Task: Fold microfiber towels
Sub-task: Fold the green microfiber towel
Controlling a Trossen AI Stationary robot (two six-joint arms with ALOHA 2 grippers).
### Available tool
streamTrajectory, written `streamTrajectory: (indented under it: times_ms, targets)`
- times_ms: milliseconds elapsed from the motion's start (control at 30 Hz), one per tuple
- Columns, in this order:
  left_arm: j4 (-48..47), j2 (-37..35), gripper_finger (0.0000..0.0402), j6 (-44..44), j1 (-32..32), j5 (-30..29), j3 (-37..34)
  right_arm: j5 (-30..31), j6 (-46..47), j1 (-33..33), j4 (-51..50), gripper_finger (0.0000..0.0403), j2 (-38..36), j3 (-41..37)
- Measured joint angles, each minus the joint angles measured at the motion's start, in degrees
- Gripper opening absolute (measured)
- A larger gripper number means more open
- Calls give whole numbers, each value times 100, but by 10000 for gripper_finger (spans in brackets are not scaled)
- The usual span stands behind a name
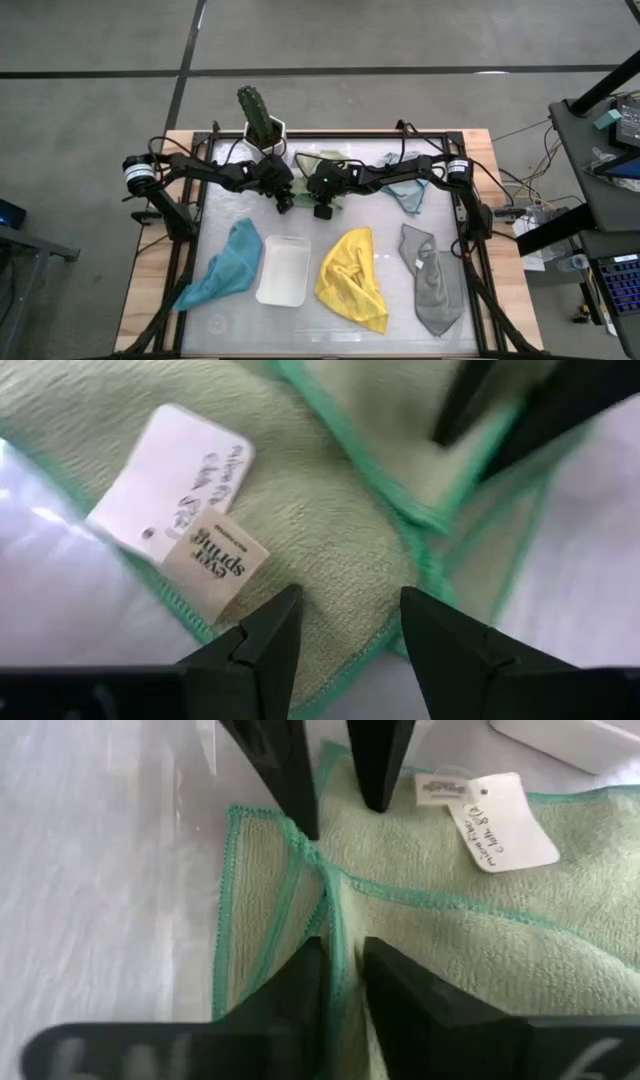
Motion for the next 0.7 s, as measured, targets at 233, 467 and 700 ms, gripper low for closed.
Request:
streamTrajectory:
  times_ms: [233, 467, 700]
  targets:
    - [87, 0, 157, 206, -17, 330, 26, -1, 42, 0, 10, 135, 0, 105]
    - [95, -109, 157, 365, -18, 384, 22, -326, 93, 1, 2, 152, 0, 110]
    - [107, -187, 157, 463, -22, 626, 45, -326, 104, 2, -2, 157, 0, 110]
